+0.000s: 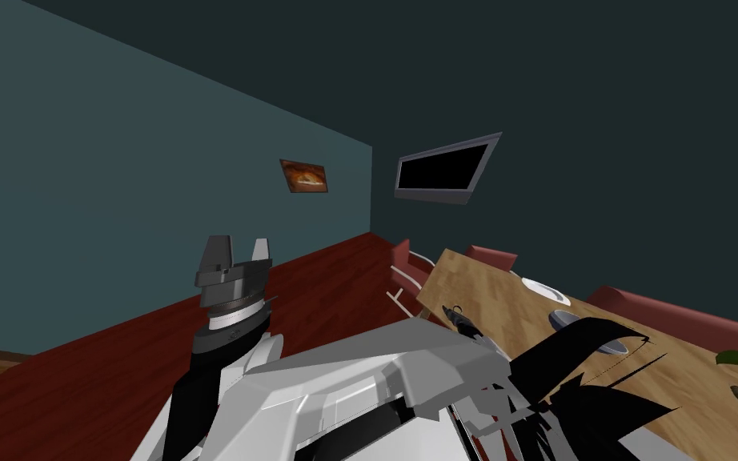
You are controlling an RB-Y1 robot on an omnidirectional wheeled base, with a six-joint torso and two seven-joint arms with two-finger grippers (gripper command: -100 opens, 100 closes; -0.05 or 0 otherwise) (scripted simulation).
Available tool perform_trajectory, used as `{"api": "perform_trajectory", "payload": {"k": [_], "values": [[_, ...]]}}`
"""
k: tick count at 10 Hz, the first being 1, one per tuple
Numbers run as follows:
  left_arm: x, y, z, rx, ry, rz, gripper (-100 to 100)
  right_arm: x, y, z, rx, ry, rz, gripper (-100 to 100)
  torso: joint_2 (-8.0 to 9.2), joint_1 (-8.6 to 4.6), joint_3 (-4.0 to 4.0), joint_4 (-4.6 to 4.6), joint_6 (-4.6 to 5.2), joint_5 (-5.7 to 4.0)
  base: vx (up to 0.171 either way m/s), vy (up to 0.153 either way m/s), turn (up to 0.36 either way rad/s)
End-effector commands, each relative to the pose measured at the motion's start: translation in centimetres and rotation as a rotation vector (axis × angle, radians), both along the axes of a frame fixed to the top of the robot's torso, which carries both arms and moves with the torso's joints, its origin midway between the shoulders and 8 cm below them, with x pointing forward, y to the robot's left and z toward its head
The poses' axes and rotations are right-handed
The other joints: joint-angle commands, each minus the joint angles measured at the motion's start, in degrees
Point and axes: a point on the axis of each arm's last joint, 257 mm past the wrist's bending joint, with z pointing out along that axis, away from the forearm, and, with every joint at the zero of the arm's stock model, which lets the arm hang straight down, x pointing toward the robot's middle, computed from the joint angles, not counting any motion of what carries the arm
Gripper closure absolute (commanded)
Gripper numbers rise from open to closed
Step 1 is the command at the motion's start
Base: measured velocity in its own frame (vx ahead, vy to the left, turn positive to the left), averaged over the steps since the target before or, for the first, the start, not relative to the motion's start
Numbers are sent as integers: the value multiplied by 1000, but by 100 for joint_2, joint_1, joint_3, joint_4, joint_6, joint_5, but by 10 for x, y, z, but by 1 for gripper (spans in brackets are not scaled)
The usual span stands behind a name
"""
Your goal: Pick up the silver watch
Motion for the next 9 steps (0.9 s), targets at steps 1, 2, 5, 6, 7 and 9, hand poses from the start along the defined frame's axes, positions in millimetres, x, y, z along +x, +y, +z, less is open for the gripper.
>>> {"api": "perform_trajectory", "payload": {"k": [1,2,5,6,7,9], "values": [[0,0,0,0,0,0,0,-7,-3,-4,4,8,-6,-100,0,0,0,0,0,0,6,16,51],[0,0,0,0,0,0,0,-7,-4,-3,8,-3,-18,-100,0,0,-1,-1,2,0,3,7,0],[0,0,0,0,0,0,0,-14,-13,-3,6,-6,-31,-100,1,0,0,0,2,0,4,14,40],[0,0,0,0,0,0,0,-18,-22,-1,-10,5,-20,-100,2,-2,1,0,3,-1,5,22,75],[0,0,0,0,0,0,0,-22,-22,-3,-11,9,-29,-100,0,2,0,0,1,0,6,18,53],[0,0,0,0,0,0,0,-27,-32,0,-23,7,-38,-100,2,-2,1,0,3,-1,2,11,37]]}}
